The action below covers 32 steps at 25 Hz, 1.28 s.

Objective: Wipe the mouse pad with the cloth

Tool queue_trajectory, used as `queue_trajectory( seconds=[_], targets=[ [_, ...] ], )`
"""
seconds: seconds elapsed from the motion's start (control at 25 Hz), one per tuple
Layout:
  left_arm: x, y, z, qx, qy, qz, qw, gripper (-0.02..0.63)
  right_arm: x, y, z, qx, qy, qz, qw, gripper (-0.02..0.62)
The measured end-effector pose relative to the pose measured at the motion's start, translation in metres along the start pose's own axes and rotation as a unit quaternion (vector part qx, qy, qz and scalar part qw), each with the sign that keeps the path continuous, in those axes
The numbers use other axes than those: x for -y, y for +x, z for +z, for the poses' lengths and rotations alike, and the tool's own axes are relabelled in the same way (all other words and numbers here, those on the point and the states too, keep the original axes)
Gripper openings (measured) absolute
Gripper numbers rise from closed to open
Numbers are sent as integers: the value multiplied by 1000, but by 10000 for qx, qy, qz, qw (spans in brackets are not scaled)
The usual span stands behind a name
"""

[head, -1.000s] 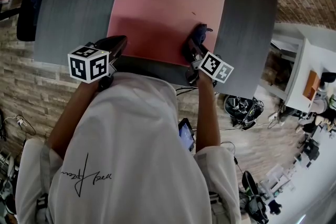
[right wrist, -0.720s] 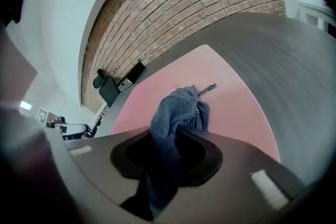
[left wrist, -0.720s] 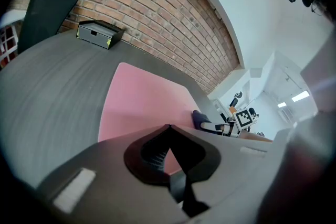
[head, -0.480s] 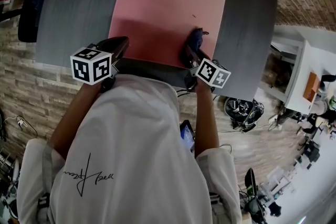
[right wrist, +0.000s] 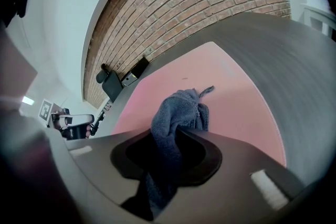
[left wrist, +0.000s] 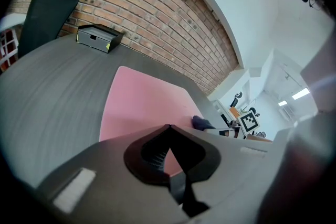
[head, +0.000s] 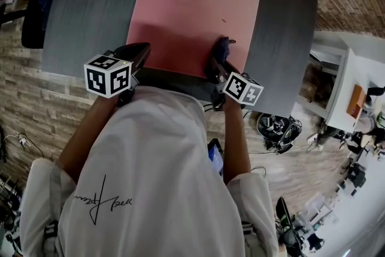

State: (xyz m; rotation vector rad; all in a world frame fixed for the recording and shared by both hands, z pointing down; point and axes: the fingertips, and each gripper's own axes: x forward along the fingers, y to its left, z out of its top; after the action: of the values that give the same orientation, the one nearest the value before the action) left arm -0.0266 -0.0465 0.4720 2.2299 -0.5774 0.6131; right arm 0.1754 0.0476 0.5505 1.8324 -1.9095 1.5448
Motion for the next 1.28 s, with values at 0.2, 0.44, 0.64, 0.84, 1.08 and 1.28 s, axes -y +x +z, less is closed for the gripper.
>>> queue_trajectory(
  seconds=[0.2,0.44,0.64,0.84,1.08,1.28],
  targets=[
    [-5,0,4,58,40,76,9999,12,-7,-3,1,-7,-49,45,10000,92],
    [-1,1,6,51,93,41,9999,12,-24,-8,11,69,-100,260,9996,92],
    [2,1,12,102,179,44,9998,12,-41,-8,18,114,-297,421,9986,92],
    [6,-3,17,163,228,34,9996,12,-59,-13,29,234,-392,548,9975,90],
    [16,-8,31,353,254,5,9991,12,-84,-21,45,399,-597,715,9949,87],
    [33,-9,39,438,203,-220,9986,11,-107,-30,58,581,-792,761,9923,81]
  ],
)
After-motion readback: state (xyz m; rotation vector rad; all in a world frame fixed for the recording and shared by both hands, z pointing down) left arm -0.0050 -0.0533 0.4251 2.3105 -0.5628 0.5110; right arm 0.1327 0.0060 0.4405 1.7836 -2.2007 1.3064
